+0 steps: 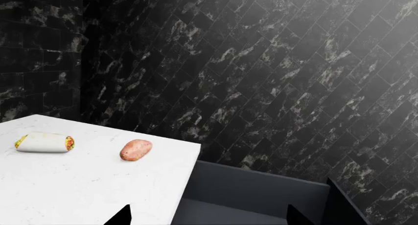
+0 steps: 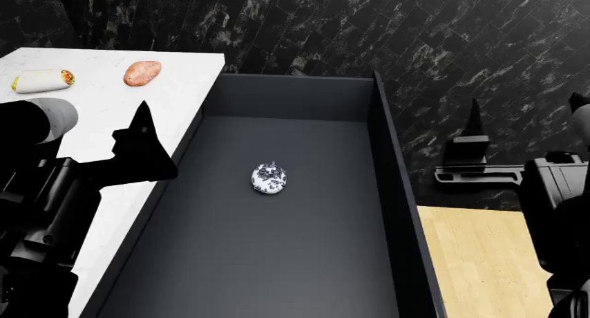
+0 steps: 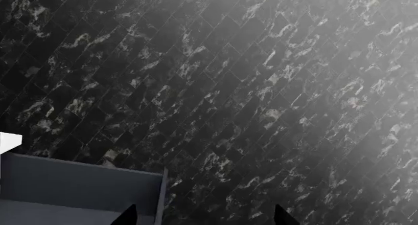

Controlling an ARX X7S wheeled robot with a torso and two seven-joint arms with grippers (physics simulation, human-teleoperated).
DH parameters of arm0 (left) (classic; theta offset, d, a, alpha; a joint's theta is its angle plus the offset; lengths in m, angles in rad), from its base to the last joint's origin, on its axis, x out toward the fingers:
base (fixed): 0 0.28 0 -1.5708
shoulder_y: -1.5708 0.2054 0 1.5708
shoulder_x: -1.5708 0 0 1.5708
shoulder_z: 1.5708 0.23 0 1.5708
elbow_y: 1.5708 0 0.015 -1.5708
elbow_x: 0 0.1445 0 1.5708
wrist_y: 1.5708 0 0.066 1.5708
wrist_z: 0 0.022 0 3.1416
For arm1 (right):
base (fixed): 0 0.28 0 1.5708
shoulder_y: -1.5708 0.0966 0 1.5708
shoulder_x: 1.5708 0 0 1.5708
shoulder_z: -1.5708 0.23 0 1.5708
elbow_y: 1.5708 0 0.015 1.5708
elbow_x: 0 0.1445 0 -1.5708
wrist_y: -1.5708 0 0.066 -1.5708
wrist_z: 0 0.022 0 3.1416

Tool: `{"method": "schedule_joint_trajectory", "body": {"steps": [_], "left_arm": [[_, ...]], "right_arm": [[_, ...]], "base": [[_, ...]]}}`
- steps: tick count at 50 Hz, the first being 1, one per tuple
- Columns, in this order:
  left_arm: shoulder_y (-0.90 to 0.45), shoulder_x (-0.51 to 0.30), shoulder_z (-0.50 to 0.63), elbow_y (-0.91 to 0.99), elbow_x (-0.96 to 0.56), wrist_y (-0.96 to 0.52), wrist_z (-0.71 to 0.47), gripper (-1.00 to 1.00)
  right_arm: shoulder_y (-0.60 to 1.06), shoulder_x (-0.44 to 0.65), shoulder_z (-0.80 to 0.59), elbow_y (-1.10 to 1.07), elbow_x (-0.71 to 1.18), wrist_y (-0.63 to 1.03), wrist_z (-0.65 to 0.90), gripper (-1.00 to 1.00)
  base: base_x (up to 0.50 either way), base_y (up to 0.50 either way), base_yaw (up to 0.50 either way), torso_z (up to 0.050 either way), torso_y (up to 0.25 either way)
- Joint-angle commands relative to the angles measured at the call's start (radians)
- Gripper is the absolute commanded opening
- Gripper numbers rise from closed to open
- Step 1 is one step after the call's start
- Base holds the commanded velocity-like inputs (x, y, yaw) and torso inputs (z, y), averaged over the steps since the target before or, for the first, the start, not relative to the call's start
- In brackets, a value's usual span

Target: Close the right drawer.

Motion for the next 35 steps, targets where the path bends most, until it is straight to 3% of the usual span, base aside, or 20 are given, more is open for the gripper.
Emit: {"method": "schedule_joint_trajectory", "body": {"steps": [1, 9, 14, 22, 35], "left_arm": [[0.002, -0.003, 0.003, 0.000, 0.004, 0.006, 0.002, 1.00], [0.003, -0.009, 0.002, 0.003, -0.007, 0.011, -0.006, 1.00], [0.005, -0.010, 0.004, 0.002, -0.004, 0.014, -0.004, 1.00], [0.003, -0.012, 0.008, 0.003, -0.003, 0.017, -0.005, 1.00], [0.007, -0.014, 0.015, 0.006, 0.001, 0.022, -0.003, 1.00]], "right_arm": [[-0.153, 0.086, 0.150, 0.072, 0.043, -0.069, -0.029, 1.00], [-0.265, 0.106, 0.225, 0.120, 0.048, -0.090, -0.134, 1.00], [-0.399, 0.096, 0.360, 0.158, 0.112, -0.137, -0.256, 1.00], [-0.588, 0.072, 0.500, 0.196, 0.012, -0.130, -0.397, 1.00], [-0.762, -0.020, 0.597, 0.284, -0.085, -0.168, -0.600, 1.00]], "base": [[0.00, 0.00, 0.00, 0.000, 0.000], [0.00, 0.00, 0.00, 0.000, 0.000], [0.00, 0.00, 0.00, 0.000, 0.000], [0.00, 0.00, 0.00, 0.000, 0.000], [0.00, 0.00, 0.00, 0.000, 0.000]]}}
